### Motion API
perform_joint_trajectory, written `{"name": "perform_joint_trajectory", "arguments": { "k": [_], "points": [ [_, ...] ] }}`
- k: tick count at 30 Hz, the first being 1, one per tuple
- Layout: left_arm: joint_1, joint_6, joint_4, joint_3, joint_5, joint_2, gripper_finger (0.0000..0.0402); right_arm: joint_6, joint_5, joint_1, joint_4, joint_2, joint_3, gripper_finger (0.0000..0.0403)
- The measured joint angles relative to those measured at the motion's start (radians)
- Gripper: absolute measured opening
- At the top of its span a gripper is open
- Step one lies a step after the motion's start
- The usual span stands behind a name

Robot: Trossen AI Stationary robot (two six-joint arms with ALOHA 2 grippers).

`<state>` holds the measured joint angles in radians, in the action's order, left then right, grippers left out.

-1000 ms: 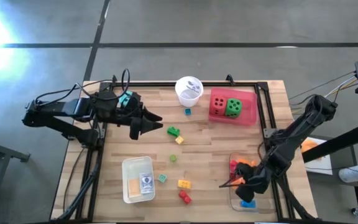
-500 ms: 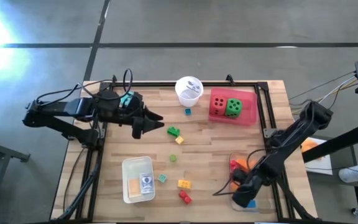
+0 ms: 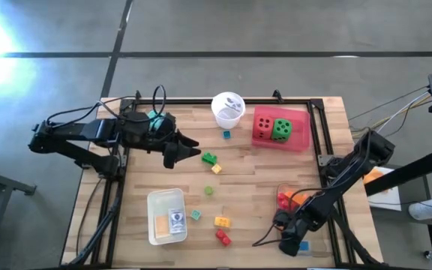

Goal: Pick & Place Toys
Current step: Put the light yellow game piece into the transparent bin, then put the yellow game piece into the transparent bin

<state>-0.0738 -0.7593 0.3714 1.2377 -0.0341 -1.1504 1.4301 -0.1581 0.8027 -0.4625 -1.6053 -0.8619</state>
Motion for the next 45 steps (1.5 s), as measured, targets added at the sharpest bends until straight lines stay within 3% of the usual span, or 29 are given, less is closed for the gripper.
{"name": "perform_joint_trajectory", "arguments": {
  "k": [19, 26, 31, 37, 45],
  "points": [
    [0.002, 0.0, 0.0, 0.0, 0.0, 0.0, 0.0261, -0.046, 0.004, -0.011, 0.009, -0.032, 0.0, 0.0085],
    [0.002, 0.0, 0.0, 0.0, 0.0, 0.0, 0.0261, -0.044, 0.002, -0.011, 0.01, -0.027, -0.001, 0.0197],
    [0.002, 0.0, 0.0, 0.0, 0.0, 0.001, 0.0261, -0.044, 0.001, -0.011, 0.015, -0.024, -0.002, 0.0254],
    [0.002, 0.0, 0.001, 0.0, 0.0, 0.001, 0.0261, -0.026, 0.001, -0.011, 0.006, -0.018, -0.003, 0.0286],
    [0.002, 0.001, 0.001, 0.0, 0.0, 0.001, 0.0261, 0.004, 0.0, -0.012, -0.117, 0.012, -0.084, 0.029]
  ]
}}
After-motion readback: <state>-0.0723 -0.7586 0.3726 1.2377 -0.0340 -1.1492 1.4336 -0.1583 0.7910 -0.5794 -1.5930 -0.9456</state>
